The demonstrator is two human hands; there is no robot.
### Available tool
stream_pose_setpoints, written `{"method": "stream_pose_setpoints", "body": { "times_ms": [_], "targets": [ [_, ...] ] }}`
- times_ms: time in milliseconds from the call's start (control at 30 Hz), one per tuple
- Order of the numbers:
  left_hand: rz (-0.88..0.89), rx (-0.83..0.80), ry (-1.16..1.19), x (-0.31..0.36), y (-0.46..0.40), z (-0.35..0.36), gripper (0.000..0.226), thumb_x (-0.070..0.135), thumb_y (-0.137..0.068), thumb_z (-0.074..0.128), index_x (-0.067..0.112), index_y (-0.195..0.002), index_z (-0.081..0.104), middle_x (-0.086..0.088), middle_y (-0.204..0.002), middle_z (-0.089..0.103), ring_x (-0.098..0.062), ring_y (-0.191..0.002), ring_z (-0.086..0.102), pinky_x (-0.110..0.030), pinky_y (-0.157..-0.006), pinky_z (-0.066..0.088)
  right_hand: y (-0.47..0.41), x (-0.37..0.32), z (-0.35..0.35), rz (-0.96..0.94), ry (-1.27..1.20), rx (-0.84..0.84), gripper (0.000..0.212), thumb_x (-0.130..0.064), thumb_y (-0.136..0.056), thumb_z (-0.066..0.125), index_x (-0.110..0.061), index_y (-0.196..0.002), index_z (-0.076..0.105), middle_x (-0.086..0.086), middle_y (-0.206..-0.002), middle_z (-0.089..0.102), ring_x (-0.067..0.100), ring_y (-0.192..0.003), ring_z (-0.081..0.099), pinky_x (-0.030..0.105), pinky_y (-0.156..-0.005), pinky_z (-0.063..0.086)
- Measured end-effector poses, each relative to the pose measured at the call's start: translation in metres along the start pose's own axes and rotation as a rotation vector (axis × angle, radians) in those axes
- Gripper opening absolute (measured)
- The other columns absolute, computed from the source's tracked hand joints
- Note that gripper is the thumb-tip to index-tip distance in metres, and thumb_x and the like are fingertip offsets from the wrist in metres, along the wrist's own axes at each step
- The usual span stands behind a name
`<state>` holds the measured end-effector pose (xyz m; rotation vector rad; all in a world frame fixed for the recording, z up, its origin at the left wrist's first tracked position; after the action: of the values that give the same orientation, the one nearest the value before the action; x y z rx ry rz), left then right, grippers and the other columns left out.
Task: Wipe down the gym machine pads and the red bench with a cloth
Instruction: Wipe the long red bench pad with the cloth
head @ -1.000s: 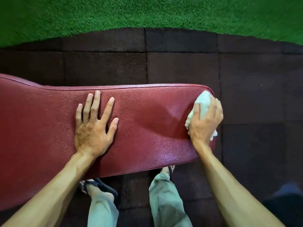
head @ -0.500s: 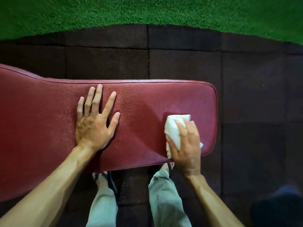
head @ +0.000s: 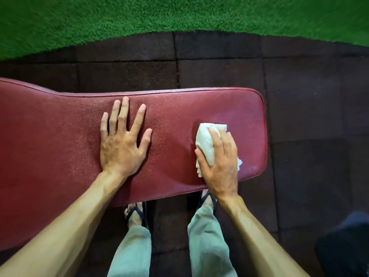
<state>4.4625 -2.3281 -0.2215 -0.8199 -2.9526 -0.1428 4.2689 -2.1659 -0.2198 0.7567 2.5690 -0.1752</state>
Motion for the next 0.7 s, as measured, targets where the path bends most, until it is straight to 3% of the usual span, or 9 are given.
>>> {"method": "stream_pose_setpoints", "body": {
  "times_ms": [67, 133, 300, 467, 533, 633, 700],
  "targets": [
    [0.007, 0.007, 0.005, 0.000, 0.000, 0.000, 0.059, 0.052, -0.100, 0.030, 0.033, -0.155, 0.017, -0.007, -0.165, 0.009, -0.025, -0.154, 0.007, -0.048, -0.125, 0.010, 0.003, 0.001, 0.000, 0.029, 0.129, 0.006, 0.065, -0.056, -0.095, 0.054, -0.027, -0.151, 0.035, 0.008, -0.161, 0.031, 0.037, -0.150, 0.024, 0.060, -0.119, 0.024],
    [0.012, 0.012, 0.005, -0.001, 0.000, 0.001, 0.059, 0.052, -0.100, 0.029, 0.033, -0.155, 0.017, -0.008, -0.165, 0.009, -0.025, -0.154, 0.006, -0.048, -0.125, 0.010, 0.000, -0.003, 0.003, 0.070, 0.131, 0.035, 0.069, -0.061, -0.093, 0.054, -0.028, -0.151, 0.035, 0.010, -0.162, 0.028, 0.037, -0.152, 0.018, 0.059, -0.119, 0.017],
    [0.029, -0.020, 0.020, 0.001, 0.000, 0.001, 0.059, 0.050, -0.100, 0.030, 0.027, -0.155, 0.022, -0.013, -0.165, 0.011, -0.029, -0.154, 0.008, -0.051, -0.124, 0.010, -0.008, -0.005, 0.008, 0.075, 0.011, 0.121, 0.049, -0.041, -0.098, 0.059, -0.020, -0.141, 0.050, 0.011, -0.146, 0.048, 0.035, -0.132, 0.045, 0.047, -0.110, 0.043],
    [0.058, -0.103, 0.183, 0.037, 0.032, -0.031, 0.052, 0.041, -0.099, 0.037, 0.018, -0.146, 0.042, -0.014, -0.155, 0.036, -0.028, -0.148, 0.028, -0.054, -0.121, 0.018, -0.007, -0.004, -0.011, 0.147, -0.122, -0.004, 0.045, -0.029, -0.097, 0.064, -0.023, -0.140, 0.051, 0.005, -0.138, 0.054, 0.030, -0.119, 0.051, 0.035, -0.102, 0.043],
    [0.061, -0.188, 0.312, 0.059, 0.063, -0.048, 0.046, 0.036, -0.099, 0.045, 0.019, -0.142, 0.048, -0.010, -0.151, 0.043, -0.026, -0.146, 0.033, -0.052, -0.122, 0.020, 0.013, -0.008, -0.027, 0.236, -0.220, -0.050, 0.044, -0.033, -0.097, 0.061, -0.027, -0.139, 0.050, 0.000, -0.134, 0.056, 0.027, -0.116, 0.054, 0.027, -0.100, 0.037],
    [0.049, -0.335, 0.465, 0.086, 0.109, -0.076, 0.038, 0.031, -0.099, 0.050, 0.017, -0.134, 0.056, -0.007, -0.141, 0.053, -0.024, -0.138, 0.044, -0.046, -0.120, 0.030, 0.078, -0.011, -0.059, 0.453, -0.305, -0.100, 0.043, -0.040, -0.097, 0.058, -0.033, -0.139, 0.049, -0.002, -0.132, 0.057, 0.028, -0.115, 0.056, 0.037, -0.101, 0.044],
    [0.062, -0.437, 0.547, 0.107, 0.134, -0.097, 0.033, 0.030, -0.099, 0.049, 0.016, -0.127, 0.061, -0.003, -0.128, 0.059, -0.020, -0.125, 0.053, -0.038, -0.111, 0.041, 0.127, -0.006, -0.087, 0.625, -0.332, -0.113, 0.042, -0.039, -0.096, 0.057, -0.035, -0.138, 0.050, -0.001, -0.134, 0.057, 0.028, -0.120, 0.055, 0.041, -0.105, 0.042]
  ]
}}
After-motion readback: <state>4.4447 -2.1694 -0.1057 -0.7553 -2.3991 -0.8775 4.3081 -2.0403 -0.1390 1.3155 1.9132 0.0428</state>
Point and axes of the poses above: each hand's wrist, its own y-axis away from the middle knuckle, its own z-axis out of the palm, x = y × z, the point moved 8 cm from there along -y, towards the middle knuckle
